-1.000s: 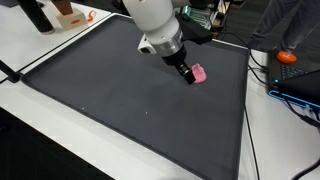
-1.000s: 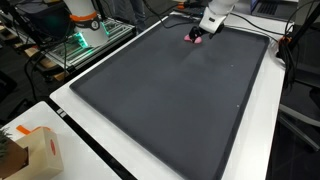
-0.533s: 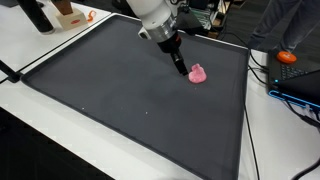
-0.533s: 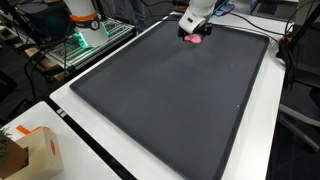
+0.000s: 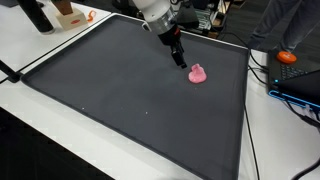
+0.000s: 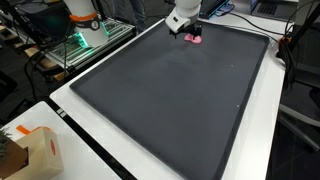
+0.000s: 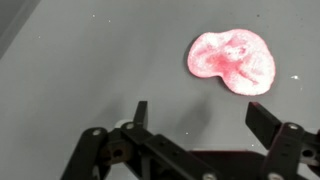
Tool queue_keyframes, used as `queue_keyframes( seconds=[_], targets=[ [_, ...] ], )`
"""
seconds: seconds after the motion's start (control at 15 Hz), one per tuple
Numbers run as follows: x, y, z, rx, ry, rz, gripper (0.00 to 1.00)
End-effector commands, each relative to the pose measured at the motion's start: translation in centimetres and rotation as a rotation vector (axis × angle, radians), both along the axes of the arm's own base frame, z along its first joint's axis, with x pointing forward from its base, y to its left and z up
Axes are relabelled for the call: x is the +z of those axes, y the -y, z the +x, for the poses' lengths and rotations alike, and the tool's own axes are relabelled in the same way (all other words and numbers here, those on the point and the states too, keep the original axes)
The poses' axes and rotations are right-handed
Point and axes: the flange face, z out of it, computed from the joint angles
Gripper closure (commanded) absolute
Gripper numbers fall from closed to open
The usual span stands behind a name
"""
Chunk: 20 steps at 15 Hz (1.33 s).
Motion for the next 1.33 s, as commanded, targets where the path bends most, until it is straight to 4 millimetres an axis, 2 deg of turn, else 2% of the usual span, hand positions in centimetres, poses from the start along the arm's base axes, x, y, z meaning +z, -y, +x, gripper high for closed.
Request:
queue_keyframes(
  seconds=[0.0, 0.73, 1.0, 1.27],
  targets=[
    [0.1, 0.6, -2.0, -0.079, -0.010, 0.007, 0.00],
    [-1.3, 1.3, -4.1, -0.191, -0.043, 0.037, 0.00],
    [-1.1, 1.2, -3.6, -0.188, -0.035, 0.057, 0.00],
    [-0.8, 0.9, -2.2, -0.150, -0.019, 0.060, 0.00]
  ],
)
